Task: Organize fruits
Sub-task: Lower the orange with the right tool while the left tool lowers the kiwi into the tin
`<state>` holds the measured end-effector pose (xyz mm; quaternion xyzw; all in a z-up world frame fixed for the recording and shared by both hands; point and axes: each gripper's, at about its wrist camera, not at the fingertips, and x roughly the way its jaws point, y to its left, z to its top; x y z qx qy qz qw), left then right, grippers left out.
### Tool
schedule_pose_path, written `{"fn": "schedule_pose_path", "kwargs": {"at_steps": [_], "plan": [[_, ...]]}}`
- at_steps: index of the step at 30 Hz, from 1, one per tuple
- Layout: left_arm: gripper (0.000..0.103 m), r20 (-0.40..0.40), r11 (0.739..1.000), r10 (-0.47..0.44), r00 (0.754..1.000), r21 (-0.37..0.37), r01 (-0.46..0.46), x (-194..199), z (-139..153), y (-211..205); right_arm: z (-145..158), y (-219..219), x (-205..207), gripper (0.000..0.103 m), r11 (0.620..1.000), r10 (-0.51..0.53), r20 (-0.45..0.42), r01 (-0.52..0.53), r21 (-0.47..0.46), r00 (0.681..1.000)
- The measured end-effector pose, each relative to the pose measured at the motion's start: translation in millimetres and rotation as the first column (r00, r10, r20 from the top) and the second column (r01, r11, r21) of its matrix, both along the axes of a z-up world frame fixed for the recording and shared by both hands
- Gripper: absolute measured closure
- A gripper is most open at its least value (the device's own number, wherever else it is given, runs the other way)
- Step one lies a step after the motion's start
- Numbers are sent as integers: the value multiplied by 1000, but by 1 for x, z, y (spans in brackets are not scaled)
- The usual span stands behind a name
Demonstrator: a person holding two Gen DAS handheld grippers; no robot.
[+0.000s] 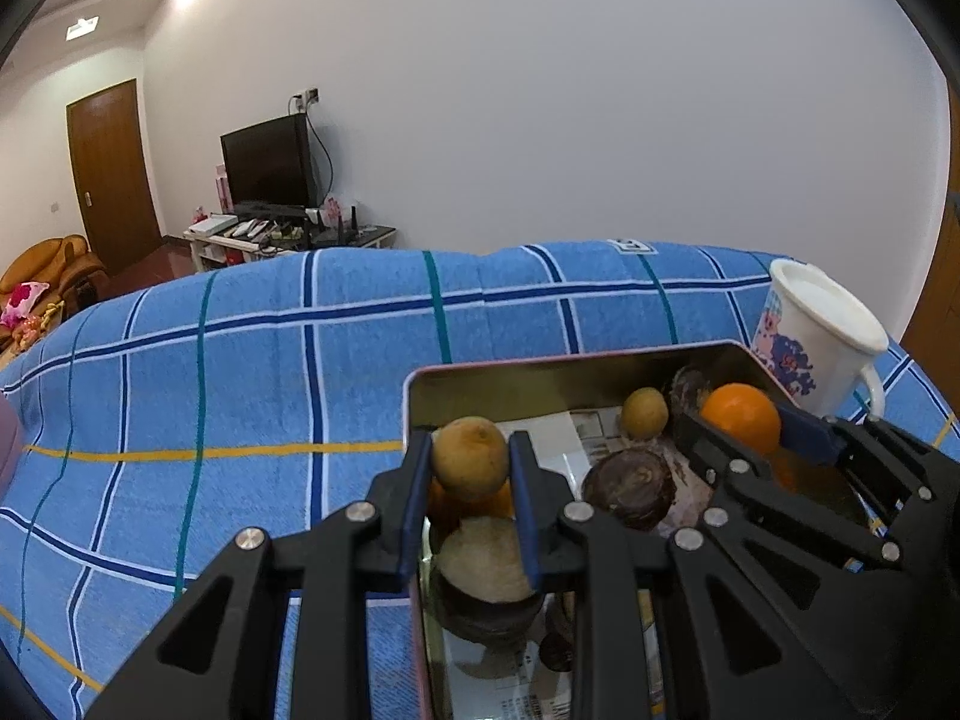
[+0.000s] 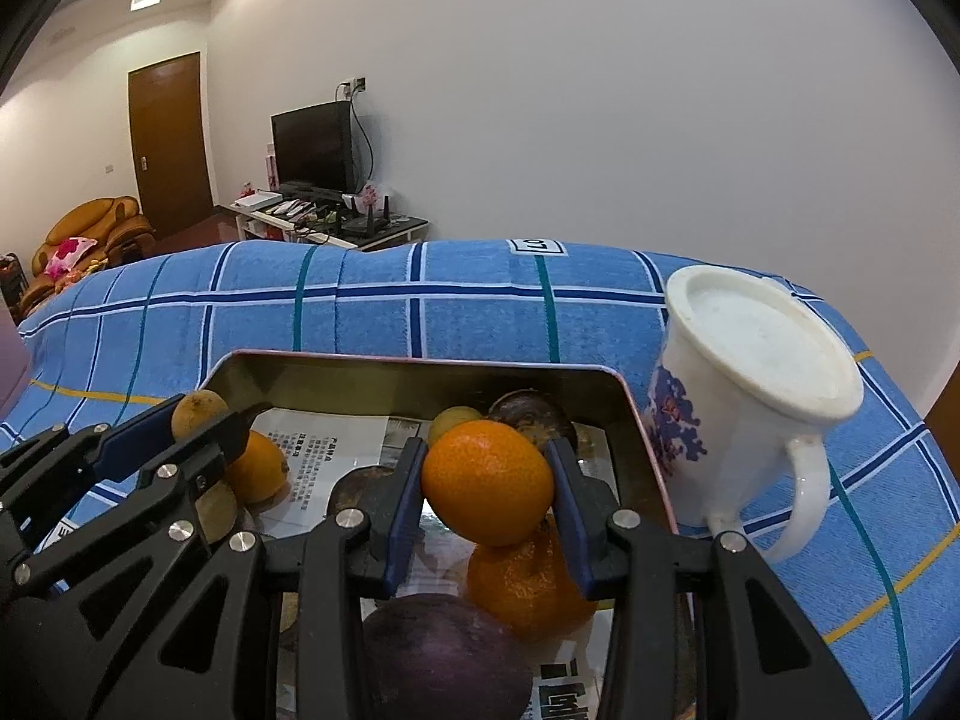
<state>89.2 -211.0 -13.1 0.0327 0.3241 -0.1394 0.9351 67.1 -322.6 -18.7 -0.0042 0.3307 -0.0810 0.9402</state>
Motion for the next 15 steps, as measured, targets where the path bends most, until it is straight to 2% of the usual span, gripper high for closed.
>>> {"fn": "schedule_pose_path", "kwargs": {"at_steps": [5,10,15], "plan": [[76,0,1000,-3,1000,-4,3,0,0,1,-1,0,1,60,998,46,-1,-46,37,999],[76,8,1000,-3,1000,5,3,-3,0,0,-7,-5,6,60,990,85,-27,-81,117,996],[76,38,1000,4,999,12,-5,-10,3,2,-9,-6,6,60,982,103,-22,-98,158,994]]}}
